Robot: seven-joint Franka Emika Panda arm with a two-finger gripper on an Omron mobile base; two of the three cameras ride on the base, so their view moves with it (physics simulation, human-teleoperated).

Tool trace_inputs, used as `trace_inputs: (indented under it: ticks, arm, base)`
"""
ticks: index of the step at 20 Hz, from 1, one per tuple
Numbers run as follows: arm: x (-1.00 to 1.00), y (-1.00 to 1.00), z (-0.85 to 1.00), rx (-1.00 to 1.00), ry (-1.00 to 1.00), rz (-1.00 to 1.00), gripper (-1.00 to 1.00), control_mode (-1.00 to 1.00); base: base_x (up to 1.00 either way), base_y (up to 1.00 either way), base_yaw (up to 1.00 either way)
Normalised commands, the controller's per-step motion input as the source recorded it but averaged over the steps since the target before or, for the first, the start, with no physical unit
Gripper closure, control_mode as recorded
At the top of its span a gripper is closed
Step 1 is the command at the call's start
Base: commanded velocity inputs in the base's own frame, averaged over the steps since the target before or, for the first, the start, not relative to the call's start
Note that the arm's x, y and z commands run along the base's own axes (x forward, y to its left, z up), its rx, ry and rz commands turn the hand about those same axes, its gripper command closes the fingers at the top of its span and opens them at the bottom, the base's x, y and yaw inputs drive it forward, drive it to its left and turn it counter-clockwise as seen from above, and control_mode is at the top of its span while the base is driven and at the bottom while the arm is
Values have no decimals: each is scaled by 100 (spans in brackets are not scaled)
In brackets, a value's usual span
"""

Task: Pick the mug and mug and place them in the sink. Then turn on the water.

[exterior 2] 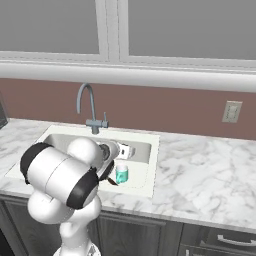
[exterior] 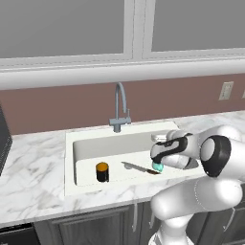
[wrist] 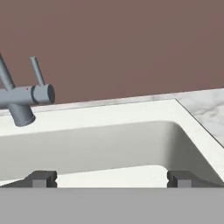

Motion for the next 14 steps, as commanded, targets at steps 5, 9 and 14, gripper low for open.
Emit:
trace_inputs:
  ticks: [5, 9, 14]
  arm:
    - [-3, 1, 16, 0, -9, 0, -100, -100]
    - [-3, 4, 18, 0, -6, 0, -100, -100]
    - [-1, 10, 18, 0, -4, 0, -100, -100]
  base:
    - [0, 0, 0]
    - [0, 0, 0]
    - [0, 0, 0]
